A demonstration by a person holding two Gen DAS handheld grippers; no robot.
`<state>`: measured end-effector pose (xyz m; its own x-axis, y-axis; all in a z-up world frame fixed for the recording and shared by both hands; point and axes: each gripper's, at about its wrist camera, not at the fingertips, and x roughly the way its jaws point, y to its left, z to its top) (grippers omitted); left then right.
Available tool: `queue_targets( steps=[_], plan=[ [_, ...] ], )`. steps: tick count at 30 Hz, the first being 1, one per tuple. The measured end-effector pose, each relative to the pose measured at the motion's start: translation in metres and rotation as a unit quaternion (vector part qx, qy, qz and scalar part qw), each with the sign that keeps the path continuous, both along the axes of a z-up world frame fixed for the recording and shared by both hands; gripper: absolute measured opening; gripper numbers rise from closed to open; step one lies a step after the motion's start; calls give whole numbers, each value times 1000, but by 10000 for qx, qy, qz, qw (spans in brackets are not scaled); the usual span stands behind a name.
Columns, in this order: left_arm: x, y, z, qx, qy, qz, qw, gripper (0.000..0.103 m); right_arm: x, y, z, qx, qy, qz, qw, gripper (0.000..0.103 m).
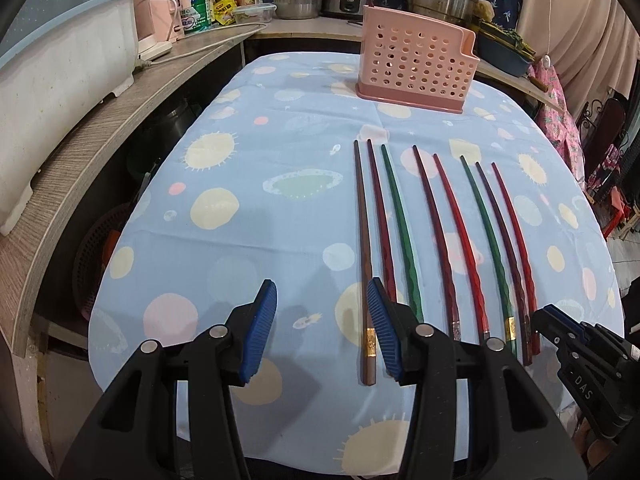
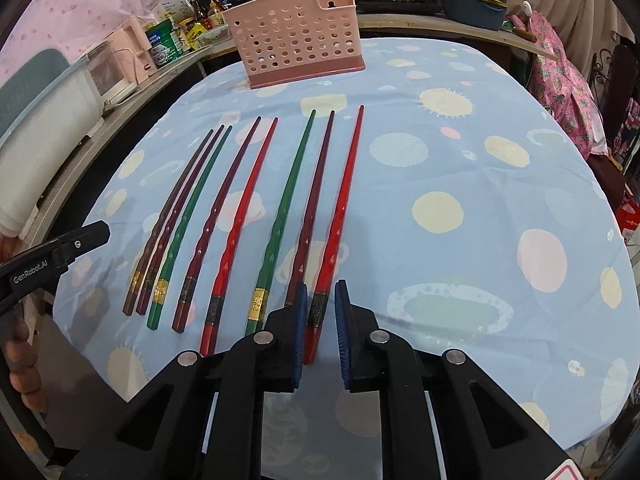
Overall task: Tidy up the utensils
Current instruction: 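Grasp a brown gold-banded chopstick with the left tool while the right tool grasps a red chopstick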
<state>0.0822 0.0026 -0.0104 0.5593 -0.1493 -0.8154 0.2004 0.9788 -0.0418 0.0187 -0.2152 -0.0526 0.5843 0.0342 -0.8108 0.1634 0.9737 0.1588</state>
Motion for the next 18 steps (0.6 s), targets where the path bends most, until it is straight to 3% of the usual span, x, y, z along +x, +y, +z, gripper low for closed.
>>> queue_targets(
  steps=[18],
  plan=[
    [-10, -5, -16, -91, 319, -152, 9993, 45, -4, -7, -4, 102, 2, -146, 9998, 7]
  ],
)
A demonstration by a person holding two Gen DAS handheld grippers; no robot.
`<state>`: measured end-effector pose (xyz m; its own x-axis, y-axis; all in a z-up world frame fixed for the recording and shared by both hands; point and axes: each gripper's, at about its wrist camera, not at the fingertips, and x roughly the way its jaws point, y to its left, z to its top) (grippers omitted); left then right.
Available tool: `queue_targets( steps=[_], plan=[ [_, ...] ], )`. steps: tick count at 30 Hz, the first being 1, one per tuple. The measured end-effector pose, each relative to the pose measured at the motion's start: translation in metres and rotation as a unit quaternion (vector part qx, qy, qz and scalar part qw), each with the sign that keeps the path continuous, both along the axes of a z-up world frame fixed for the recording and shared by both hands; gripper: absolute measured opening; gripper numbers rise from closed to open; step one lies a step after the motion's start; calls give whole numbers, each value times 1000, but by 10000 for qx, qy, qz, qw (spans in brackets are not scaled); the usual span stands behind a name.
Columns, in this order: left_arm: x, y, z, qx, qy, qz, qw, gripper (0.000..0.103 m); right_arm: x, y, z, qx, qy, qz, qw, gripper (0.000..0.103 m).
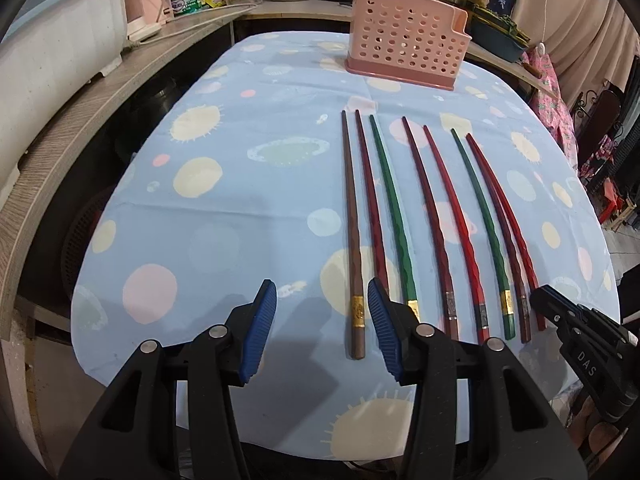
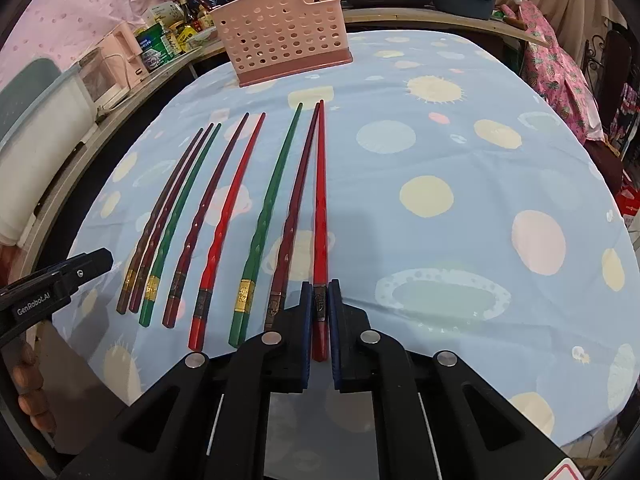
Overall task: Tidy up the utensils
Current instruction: 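Grasp a brown gold-banded chopstick with the left tool while the right tool grasps a red chopstick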
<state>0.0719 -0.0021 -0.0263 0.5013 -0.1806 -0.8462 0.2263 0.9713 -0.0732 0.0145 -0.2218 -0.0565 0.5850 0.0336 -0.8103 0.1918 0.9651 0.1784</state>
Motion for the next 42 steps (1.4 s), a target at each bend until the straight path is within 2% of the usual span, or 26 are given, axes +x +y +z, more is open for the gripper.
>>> queue_targets(
  steps=[14, 16, 20, 23, 25, 27, 35, 42],
  plan=[
    [2, -4, -16, 2, 296, -28, 9996, 45, 0, 0, 0, 26, -10, -12, 10000, 7],
    [3, -3, -21, -49, 418, -3, 9991, 41, -1, 0, 0, 30, -11, -13, 10000, 7],
    [3, -2, -22, -30, 380, 4, 9993, 37, -1, 0, 0, 33, -14, -16, 10000, 7],
    [3, -2, -22, -46, 377, -3, 9993, 25, -1, -1, 0, 44, -15, -18, 10000, 7],
    [3, -2, -22, -88, 396, -30, 9992, 13, 0, -1, 0, 44, -15, -18, 10000, 7],
    [2, -1, -22, -128, 419, -57, 9990, 8, -1, -1, 0, 46, -14, -18, 10000, 7],
    [3, -1, -20, -176, 435, -51, 9989, 7, 0, -4, 3, 54, -51, -73, 9999, 7],
    [7, 2, -4, -251, 270, 17, 9993, 7, 1, -14, 21, 4, -278, -187, 9994, 7]
  ],
)
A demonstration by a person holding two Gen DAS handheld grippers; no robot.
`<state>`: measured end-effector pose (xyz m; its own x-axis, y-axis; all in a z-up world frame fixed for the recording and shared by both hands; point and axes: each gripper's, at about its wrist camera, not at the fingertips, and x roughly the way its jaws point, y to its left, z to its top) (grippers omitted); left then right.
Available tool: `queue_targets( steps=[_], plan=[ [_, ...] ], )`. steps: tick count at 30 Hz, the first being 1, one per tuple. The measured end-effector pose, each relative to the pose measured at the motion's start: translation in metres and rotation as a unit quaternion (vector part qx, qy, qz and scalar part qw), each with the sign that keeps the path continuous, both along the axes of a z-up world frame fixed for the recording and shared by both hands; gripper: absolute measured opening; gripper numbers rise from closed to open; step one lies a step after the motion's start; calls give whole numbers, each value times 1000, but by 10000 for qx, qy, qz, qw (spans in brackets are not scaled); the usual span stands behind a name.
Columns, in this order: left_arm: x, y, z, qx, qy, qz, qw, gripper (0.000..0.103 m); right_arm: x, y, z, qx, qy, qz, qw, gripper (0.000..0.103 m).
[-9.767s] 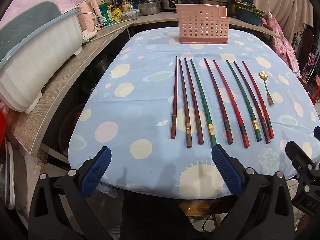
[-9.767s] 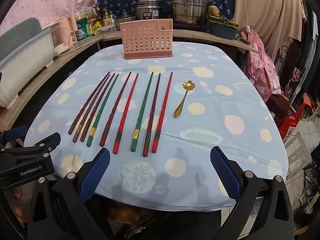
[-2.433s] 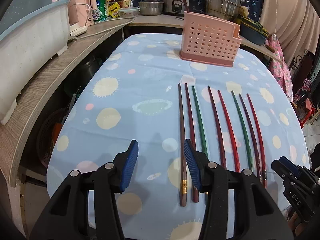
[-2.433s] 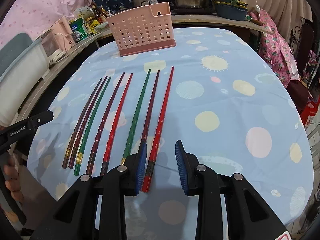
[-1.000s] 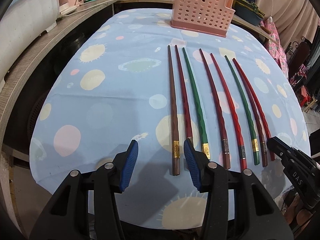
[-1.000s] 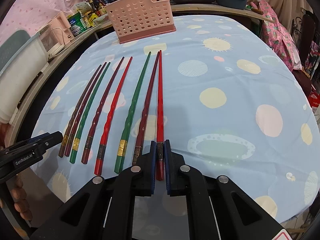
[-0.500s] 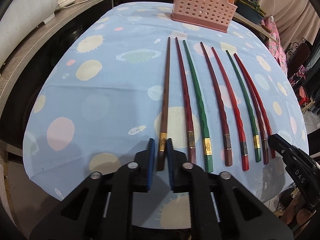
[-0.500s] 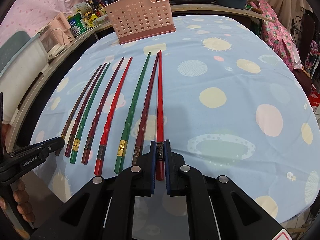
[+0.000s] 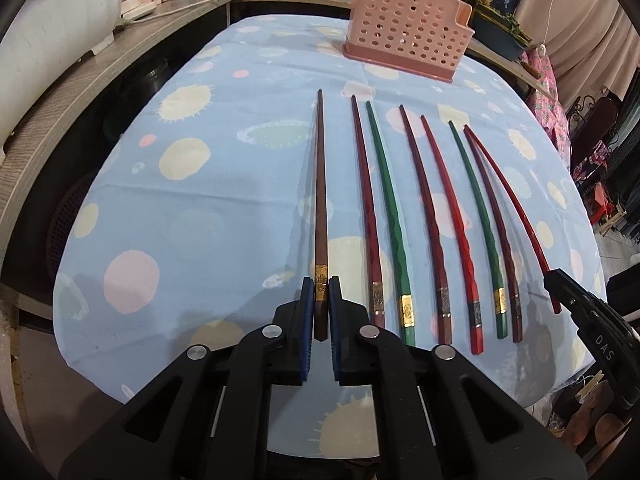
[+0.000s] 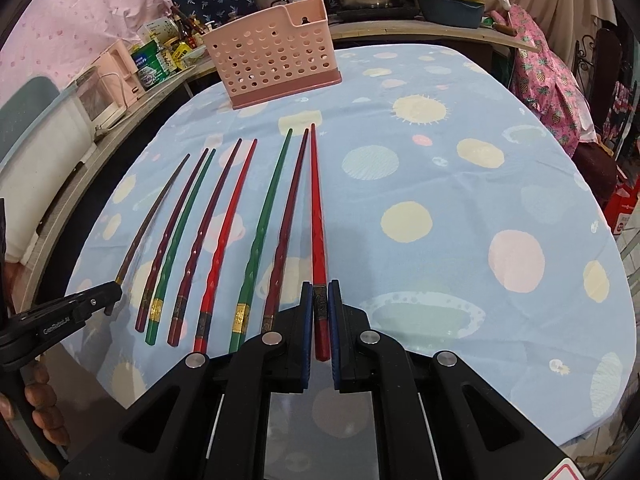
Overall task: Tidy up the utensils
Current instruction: 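Grasp a brown gold-banded chopstick with the left tool while the right tool grasps a red chopstick, then carry both chopsticks over the pink basket and open both tools to release them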
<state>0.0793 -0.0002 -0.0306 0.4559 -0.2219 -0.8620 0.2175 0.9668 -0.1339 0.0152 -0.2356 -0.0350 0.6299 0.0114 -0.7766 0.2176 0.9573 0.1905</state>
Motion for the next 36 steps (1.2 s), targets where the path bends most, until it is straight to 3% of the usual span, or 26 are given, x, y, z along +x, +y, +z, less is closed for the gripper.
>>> queue_targets(
  steps=[15, 26, 36],
  plan=[
    [27, 10, 70, -502, -611, 193, 9967, 7, 19, -41, 79, 8, -954, -357, 9948, 7],
    [73, 11, 137, -690, -1348, 397, 9877, 7, 56, -67, 139, -10, -1687, -449, 9846, 7],
    [113, 3, 186, -785, -1918, 509, 9770, 7, 88, -78, 170, 61, -2085, -482, 9768, 7]
  ],
)
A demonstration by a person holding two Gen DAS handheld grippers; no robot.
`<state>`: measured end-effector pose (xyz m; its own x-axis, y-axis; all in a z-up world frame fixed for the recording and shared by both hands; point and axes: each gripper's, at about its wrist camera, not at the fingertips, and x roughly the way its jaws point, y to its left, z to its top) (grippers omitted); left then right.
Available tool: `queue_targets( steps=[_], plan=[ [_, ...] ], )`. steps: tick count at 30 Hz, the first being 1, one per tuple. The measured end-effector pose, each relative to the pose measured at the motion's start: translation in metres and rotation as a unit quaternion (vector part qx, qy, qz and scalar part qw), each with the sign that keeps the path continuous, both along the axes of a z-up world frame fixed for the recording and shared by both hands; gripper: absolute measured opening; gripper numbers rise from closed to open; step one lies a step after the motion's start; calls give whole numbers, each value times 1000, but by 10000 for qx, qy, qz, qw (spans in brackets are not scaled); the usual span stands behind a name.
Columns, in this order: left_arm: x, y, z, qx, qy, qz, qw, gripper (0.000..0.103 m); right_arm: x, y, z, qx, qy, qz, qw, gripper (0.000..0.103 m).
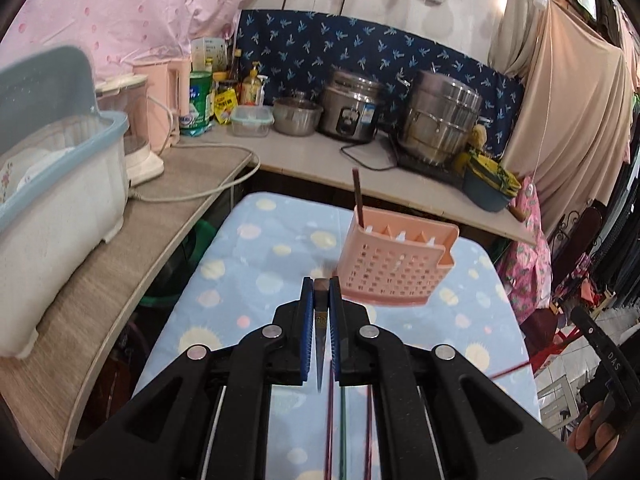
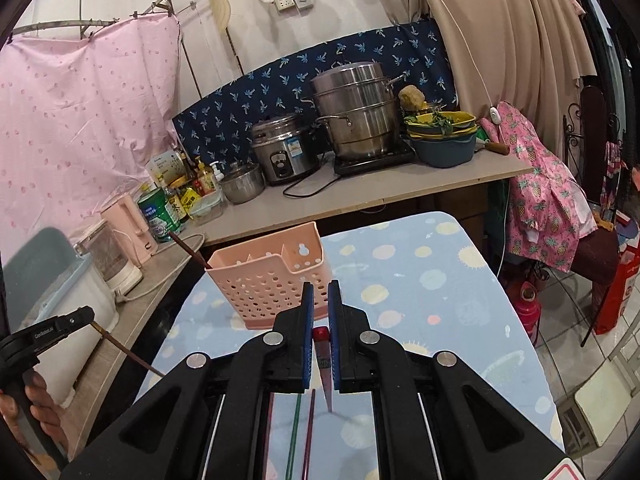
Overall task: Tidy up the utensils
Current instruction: 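Carry both chopsticks over the pink basket and open both tools to release them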
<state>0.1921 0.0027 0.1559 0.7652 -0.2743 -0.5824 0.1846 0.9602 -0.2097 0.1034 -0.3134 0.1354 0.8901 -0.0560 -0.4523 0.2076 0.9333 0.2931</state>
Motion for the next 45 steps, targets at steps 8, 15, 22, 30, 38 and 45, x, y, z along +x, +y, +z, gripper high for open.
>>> queue_targets(
  steps=[8, 15, 22, 30, 38, 45],
  plan=[
    [26, -19, 54, -310, -574, -91, 9978, 7, 33, -10, 36, 160, -463, 38, 9988, 7],
    [53, -42, 103, -608, -1135, -129, 9916, 7, 72, -13, 84, 231, -1084, 58, 9938, 7],
    [87, -60, 124, -664, -1432, -51, 9875, 7, 120, -12, 127, 272, -1529, 146, 9878, 7],
    [119, -72, 106, -499, -1279, 1, 9905, 7, 171, -9, 128, 323, -1517, 163, 9878, 7],
    [141, -74, 71, -392, -927, -2, 9949, 7, 205, -5, 85, 329, -1029, 185, 9940, 7],
    [153, -77, 40, -337, -563, -12, 9978, 7, 220, -2, 35, 311, -481, 221, 9981, 7]
  ],
)
